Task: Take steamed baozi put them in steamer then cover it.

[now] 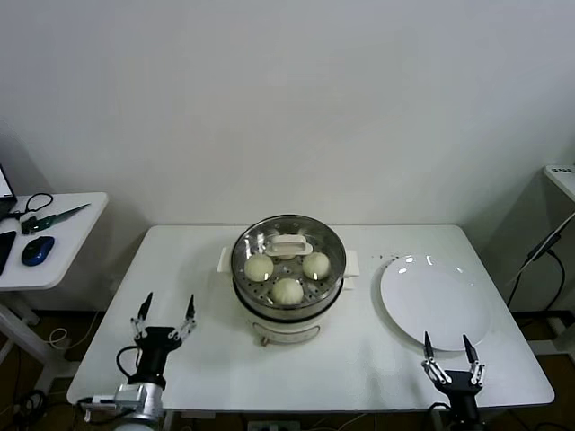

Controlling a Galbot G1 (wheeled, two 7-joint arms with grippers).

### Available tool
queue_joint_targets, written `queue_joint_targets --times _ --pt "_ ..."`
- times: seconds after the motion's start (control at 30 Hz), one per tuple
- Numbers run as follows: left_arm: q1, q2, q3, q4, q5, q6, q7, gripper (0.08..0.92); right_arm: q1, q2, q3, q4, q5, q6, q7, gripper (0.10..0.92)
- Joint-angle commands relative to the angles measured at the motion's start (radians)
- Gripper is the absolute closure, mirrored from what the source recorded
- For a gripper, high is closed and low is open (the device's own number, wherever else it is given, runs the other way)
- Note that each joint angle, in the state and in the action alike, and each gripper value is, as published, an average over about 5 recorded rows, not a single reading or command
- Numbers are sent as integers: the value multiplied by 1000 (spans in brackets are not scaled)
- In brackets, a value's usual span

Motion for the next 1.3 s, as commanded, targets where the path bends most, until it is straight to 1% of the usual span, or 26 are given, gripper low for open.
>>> queue_joint_targets --times 0.03,1.3 --pt "47 -8 -22 140 -77 -129 -6 177 -2 -7 -10 -13 8 5 -10 203" --pt "54 -17 -18 111 -81 -132 18 177 0 -2 -21 -13 -1 -2 -13 203"
